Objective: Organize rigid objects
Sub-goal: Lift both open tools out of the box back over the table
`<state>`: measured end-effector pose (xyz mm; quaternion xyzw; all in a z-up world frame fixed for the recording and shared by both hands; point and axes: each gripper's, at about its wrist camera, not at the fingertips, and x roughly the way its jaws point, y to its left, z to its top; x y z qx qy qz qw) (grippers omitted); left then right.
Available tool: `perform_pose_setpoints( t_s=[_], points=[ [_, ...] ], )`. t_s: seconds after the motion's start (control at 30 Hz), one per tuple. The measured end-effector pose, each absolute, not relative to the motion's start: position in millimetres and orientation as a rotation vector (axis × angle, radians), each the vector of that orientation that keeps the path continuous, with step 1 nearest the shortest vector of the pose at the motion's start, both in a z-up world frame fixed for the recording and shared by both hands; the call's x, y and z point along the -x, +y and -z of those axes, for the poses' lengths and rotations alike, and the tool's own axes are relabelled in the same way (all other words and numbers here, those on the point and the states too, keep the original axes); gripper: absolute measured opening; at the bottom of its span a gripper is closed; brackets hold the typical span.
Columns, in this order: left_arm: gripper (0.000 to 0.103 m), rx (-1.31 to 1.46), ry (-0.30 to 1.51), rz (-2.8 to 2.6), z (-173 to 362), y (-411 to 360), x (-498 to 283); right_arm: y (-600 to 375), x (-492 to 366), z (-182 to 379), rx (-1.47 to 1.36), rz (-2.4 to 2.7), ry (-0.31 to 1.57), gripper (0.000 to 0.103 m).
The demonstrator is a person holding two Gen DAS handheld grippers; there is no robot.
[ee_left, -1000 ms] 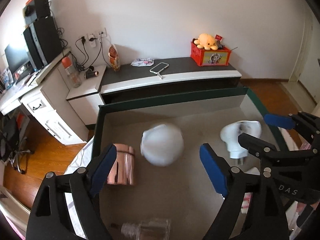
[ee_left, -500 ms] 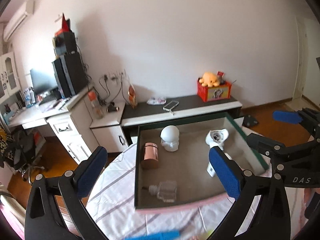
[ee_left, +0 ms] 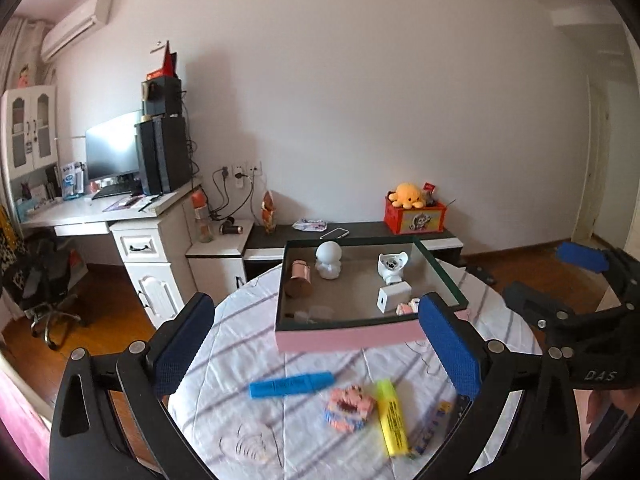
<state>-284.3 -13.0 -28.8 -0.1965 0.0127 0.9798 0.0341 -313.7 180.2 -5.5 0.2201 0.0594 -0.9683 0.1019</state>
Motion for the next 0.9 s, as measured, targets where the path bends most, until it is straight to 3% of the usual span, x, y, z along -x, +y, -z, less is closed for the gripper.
perform_pose_setpoints(
  t_s=[0.3, 0.9],
  points=[
    [0.103, 0.513, -0.002, -3.037, 26, -26, 224, 174, 249, 8, -0.575, 2.894, 0.104, 0.103],
    [0.103, 0.510, 0.099, -3.037, 33, -13, 200, 173, 218, 17, -0.587, 2.908, 0.102, 0.103]
  ],
)
